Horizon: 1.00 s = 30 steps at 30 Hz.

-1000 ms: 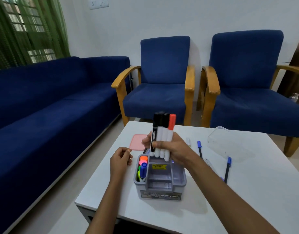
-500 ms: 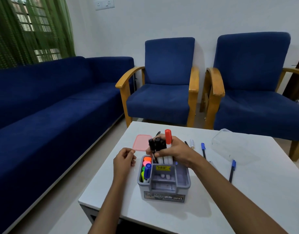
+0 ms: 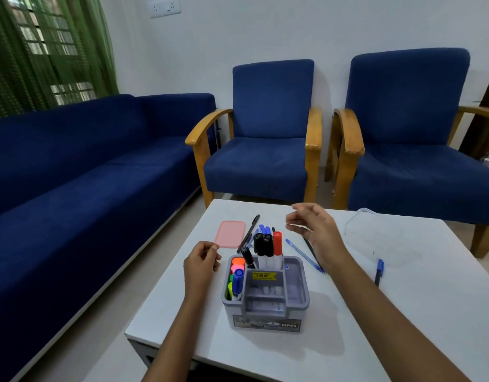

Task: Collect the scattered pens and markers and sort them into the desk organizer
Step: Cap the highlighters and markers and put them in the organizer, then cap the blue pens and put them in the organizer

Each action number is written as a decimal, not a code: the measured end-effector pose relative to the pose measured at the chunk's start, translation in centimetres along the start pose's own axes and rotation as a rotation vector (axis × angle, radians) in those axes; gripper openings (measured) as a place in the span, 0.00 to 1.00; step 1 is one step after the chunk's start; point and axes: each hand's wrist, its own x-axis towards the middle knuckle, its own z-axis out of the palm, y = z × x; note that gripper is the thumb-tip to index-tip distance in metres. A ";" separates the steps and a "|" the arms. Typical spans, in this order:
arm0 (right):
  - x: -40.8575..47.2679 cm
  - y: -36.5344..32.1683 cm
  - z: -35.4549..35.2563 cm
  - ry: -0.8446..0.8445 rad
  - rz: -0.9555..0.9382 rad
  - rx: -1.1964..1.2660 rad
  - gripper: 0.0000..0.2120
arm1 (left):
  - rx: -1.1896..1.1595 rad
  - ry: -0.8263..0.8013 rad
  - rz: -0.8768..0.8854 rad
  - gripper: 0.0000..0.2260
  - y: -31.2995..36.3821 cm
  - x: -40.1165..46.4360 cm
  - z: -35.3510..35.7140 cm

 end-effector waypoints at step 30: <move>9.5 5.1 4.3 -0.420 0.352 -1.398 0.27 | 0.421 0.008 0.362 0.04 0.7 5.5 4.6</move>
